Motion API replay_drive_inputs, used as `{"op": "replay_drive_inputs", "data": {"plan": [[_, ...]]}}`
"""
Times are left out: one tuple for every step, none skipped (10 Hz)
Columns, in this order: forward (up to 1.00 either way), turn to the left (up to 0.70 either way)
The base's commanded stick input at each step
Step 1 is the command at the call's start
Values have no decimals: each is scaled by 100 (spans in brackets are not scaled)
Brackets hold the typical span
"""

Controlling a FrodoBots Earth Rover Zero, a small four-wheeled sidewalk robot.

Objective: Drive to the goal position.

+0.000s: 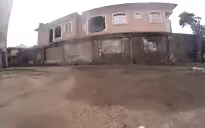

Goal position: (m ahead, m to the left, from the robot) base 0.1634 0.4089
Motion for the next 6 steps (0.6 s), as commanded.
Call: {"op": "replay_drive_inputs", "data": {"plan": [[30,0],[30,0],[30,0],[30,0],[30,0],[30,0]]}}
